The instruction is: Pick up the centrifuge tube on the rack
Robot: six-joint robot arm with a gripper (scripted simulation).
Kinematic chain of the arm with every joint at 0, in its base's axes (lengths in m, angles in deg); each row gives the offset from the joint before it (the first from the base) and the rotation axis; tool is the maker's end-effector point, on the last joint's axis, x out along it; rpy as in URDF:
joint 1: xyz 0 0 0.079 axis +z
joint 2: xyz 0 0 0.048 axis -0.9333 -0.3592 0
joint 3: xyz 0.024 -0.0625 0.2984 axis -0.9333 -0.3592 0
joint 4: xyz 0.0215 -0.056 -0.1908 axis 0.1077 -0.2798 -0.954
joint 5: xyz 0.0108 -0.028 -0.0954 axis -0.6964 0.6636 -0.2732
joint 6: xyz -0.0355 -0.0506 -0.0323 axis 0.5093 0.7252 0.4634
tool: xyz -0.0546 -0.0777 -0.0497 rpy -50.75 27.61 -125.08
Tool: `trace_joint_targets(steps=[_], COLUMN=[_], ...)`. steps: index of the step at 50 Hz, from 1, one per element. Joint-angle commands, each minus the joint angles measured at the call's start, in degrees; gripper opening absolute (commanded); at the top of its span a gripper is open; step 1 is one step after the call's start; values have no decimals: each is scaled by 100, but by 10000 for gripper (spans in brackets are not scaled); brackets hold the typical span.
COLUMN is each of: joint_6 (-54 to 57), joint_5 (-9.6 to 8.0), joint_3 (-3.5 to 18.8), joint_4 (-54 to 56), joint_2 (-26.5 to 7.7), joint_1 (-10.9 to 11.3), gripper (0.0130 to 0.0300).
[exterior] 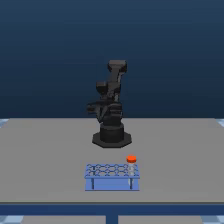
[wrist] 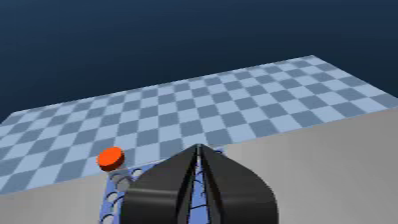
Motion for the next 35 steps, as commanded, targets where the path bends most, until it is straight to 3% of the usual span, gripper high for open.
trace_joint_targets(steps=[1, 35], joint_6=[0, 138], joint_5=[0, 10], joint_3=[0, 8], joint_4=[0, 142], joint_2=[0, -23], joint_1=[0, 34], gripper=[300, 300])
